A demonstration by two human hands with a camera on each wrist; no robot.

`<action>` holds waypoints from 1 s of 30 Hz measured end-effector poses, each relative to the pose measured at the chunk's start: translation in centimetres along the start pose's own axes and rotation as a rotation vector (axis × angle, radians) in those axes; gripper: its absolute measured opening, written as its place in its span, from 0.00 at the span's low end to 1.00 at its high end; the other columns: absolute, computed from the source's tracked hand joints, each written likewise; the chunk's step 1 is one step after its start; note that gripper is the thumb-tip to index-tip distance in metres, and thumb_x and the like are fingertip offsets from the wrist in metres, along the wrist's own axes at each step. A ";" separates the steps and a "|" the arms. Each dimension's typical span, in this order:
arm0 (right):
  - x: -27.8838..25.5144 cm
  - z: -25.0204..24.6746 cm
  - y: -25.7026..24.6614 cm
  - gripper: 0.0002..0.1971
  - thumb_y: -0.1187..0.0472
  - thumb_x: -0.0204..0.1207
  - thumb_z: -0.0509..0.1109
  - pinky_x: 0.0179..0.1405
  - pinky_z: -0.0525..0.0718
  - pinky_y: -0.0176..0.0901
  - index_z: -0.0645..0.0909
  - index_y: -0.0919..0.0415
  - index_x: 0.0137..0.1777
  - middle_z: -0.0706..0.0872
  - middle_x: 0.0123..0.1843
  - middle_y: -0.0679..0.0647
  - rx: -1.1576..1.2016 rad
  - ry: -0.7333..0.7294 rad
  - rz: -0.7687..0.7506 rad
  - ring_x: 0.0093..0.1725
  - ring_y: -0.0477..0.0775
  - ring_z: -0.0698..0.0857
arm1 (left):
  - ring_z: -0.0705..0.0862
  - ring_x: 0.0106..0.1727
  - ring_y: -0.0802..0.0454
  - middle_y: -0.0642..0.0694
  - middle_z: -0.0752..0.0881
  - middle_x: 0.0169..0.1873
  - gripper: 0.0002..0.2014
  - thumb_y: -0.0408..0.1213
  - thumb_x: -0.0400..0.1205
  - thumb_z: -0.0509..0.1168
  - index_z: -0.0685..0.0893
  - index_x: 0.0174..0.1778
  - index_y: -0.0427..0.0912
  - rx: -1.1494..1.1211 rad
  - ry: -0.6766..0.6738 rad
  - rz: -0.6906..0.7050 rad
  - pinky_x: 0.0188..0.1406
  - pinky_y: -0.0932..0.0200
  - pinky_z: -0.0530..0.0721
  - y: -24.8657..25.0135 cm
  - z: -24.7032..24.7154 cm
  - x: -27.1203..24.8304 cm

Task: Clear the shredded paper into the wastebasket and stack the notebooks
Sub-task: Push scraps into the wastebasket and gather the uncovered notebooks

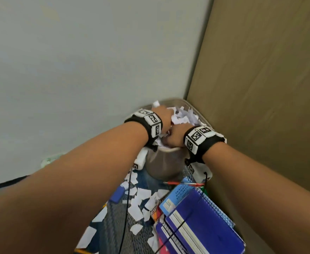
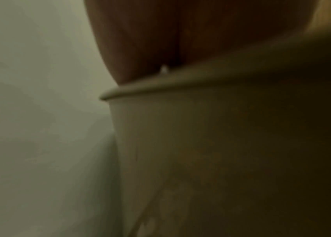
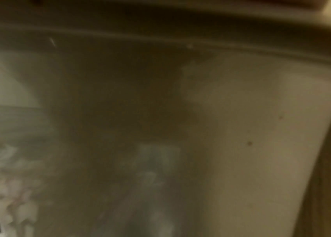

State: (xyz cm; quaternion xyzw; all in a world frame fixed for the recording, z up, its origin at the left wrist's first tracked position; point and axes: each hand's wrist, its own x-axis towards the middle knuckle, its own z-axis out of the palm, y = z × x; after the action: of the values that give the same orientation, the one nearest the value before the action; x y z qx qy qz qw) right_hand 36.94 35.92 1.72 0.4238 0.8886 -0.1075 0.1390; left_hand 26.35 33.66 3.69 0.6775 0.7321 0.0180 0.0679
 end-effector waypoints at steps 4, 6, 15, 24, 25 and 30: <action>0.7 0.2 0.3 0.25 0.43 0.73 0.70 0.67 0.77 0.50 0.81 0.51 0.68 0.84 0.67 0.58 0.032 -0.097 -0.002 0.65 0.61 0.81 | 0.77 0.69 0.40 0.42 0.79 0.69 0.21 0.41 0.82 0.58 0.74 0.72 0.46 0.065 -0.177 0.011 0.70 0.44 0.74 0.1 2.4 0.6; 0.7 0.1 0.2 0.22 0.46 0.74 0.72 0.62 0.77 0.46 0.83 0.54 0.66 0.84 0.66 0.58 0.058 -0.114 0.001 0.64 0.59 0.81 | 0.78 0.68 0.42 0.42 0.80 0.68 0.22 0.41 0.81 0.62 0.75 0.72 0.46 0.181 -0.227 0.029 0.69 0.45 0.75 0.1 2.6 0.4; -1.0 -1.7 0.2 0.30 0.38 0.67 0.74 0.74 0.71 0.54 0.82 0.51 0.67 0.81 0.69 0.57 0.041 0.004 -0.091 0.71 0.62 0.76 | 0.82 0.60 0.41 0.42 0.83 0.62 0.25 0.52 0.73 0.65 0.76 0.65 0.48 0.218 -0.202 0.012 0.60 0.46 0.82 0.7 -0.1 0.4; -2.9 -9.6 1.1 0.36 0.34 0.55 0.81 0.63 0.82 0.54 0.81 0.46 0.62 0.84 0.61 0.48 0.129 0.057 -0.075 0.58 0.55 0.83 | 0.81 0.58 0.43 0.45 0.81 0.58 0.28 0.50 0.70 0.71 0.76 0.66 0.50 -0.021 -0.030 0.037 0.60 0.45 0.81 0.0 -7.0 -1.7; -3.1 -10.2 1.3 0.34 0.38 0.58 0.82 0.63 0.81 0.53 0.80 0.47 0.65 0.84 0.61 0.47 0.137 0.043 -0.061 0.59 0.54 0.83 | 0.82 0.57 0.42 0.46 0.82 0.57 0.28 0.49 0.70 0.72 0.76 0.67 0.50 -0.058 -0.026 0.043 0.59 0.45 0.81 0.1 -7.4 -1.9; -3.0 -11.2 1.6 0.19 0.60 0.69 0.77 0.47 0.83 0.43 0.86 0.51 0.61 0.88 0.55 0.51 0.039 0.117 0.070 0.52 0.56 0.86 | 0.80 0.63 0.41 0.43 0.78 0.70 0.34 0.39 0.75 0.65 0.65 0.79 0.56 -0.092 -0.059 0.034 0.43 0.56 0.83 0.1 -8.1 -2.5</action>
State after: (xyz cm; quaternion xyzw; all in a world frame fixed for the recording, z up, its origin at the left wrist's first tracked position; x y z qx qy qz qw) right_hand 38.28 38.16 13.11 0.4629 0.8774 -0.0950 0.0824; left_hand 25.64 31.70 11.91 0.6864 0.7165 0.0325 0.1203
